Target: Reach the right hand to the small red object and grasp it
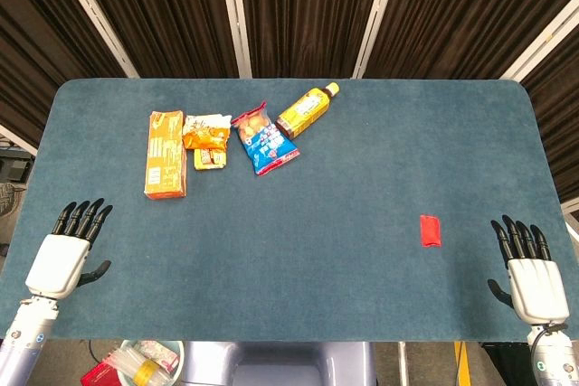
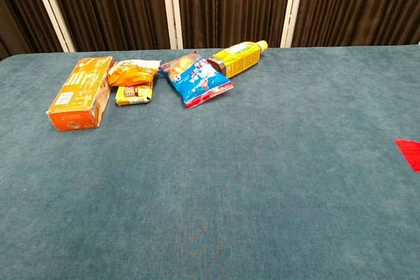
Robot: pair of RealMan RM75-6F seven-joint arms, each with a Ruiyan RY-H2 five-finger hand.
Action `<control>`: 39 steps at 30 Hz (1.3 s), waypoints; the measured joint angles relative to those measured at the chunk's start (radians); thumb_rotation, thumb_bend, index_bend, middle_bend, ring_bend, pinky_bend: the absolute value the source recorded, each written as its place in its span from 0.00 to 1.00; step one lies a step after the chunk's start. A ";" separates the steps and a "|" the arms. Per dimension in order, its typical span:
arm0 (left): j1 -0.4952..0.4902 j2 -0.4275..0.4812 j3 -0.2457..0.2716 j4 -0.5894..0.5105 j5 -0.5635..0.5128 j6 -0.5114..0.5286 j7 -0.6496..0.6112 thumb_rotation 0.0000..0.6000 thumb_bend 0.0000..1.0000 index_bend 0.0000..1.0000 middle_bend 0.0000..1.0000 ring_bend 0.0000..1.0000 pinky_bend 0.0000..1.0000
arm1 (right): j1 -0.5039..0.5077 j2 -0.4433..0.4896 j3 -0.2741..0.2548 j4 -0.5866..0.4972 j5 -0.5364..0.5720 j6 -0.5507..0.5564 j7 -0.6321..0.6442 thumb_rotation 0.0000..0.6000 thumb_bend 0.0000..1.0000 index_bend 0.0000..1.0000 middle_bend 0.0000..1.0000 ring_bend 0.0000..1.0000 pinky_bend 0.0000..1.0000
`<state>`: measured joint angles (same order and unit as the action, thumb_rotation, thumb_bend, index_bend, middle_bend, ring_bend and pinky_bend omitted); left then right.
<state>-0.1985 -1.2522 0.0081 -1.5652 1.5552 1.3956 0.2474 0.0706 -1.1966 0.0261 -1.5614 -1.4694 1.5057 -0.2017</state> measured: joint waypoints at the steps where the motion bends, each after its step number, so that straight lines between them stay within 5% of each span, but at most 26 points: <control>1: -0.001 0.000 0.000 0.000 -0.001 -0.002 0.001 1.00 0.22 0.00 0.00 0.00 0.02 | 0.000 0.000 0.000 0.001 0.000 -0.001 0.000 1.00 0.15 0.01 0.00 0.00 0.00; 10: -0.005 -0.002 -0.003 -0.002 0.012 0.006 -0.003 1.00 0.22 0.00 0.00 0.00 0.02 | 0.017 -0.032 0.011 0.032 -0.009 -0.018 0.012 1.00 0.16 0.35 0.00 0.00 0.00; 16: 0.003 0.001 -0.005 -0.003 0.037 0.042 -0.019 1.00 0.22 0.00 0.00 0.00 0.02 | 0.052 -0.112 0.032 0.151 -0.016 -0.044 0.071 1.00 0.23 0.50 0.00 0.00 0.00; 27: -0.002 -0.015 -0.011 0.000 0.042 0.043 -0.015 1.00 0.22 0.00 0.00 0.00 0.02 | 0.139 -0.270 0.041 0.468 0.000 -0.213 0.198 1.00 0.24 0.50 0.00 0.00 0.00; 39: -0.011 -0.031 -0.026 -0.001 0.012 0.020 0.017 1.00 0.22 0.00 0.00 0.00 0.02 | 0.212 -0.385 0.037 0.679 0.014 -0.341 0.266 1.00 0.24 0.51 0.01 0.00 0.00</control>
<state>-0.2093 -1.2827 -0.0178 -1.5666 1.5673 1.4157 0.2644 0.2830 -1.5816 0.0627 -0.8822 -1.4558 1.1650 0.0642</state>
